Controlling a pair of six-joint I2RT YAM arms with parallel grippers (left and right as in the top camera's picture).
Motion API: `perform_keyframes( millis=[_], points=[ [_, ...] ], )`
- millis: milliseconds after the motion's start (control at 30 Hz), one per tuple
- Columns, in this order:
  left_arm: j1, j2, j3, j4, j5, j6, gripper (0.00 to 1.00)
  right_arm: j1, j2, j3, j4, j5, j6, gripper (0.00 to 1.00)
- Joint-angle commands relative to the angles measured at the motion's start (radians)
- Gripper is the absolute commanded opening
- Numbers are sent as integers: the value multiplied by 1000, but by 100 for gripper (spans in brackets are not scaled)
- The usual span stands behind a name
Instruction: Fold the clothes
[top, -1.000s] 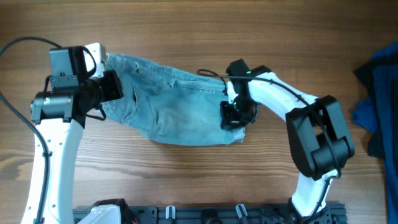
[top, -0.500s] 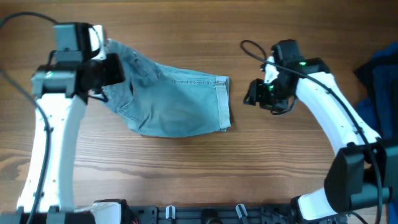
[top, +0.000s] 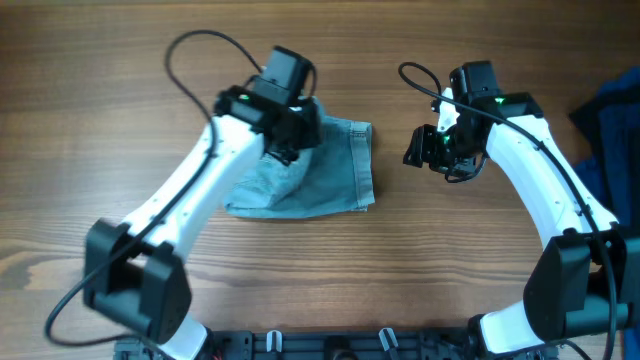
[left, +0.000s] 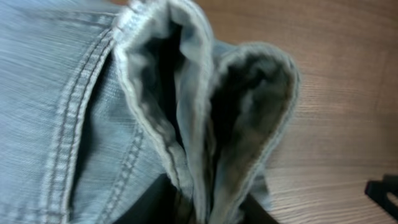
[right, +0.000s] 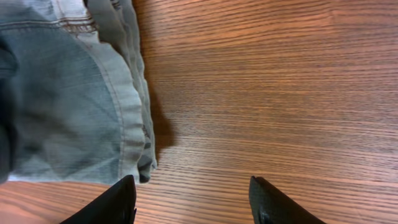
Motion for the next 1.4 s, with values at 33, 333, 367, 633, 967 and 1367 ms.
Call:
perform_keyframes(
  millis=[33, 333, 367, 633, 967, 1367],
  points=[
    [-76, 129, 23, 90, 68, -113, 55, 0, -9, 16, 1, 39, -21, 60],
    [90, 5, 76, -19, 66, -19, 100, 1, -9, 16, 29, -68, -164, 60],
    [135, -16, 76, -48, 66, 2, 100, 2, -9, 16, 39, -169, -237, 60],
    [346, 27, 23, -232, 114, 151, 84, 174, 30, 13, 258, -452, -208, 41],
    [347, 117, -108, -166, 99, 184, 100, 291, 424, 13, 59, 17, -68, 13],
    [345, 257, -108, -97, 243, 375, 100, 263, 347, 15, 69, 19, -91, 22]
  ],
)
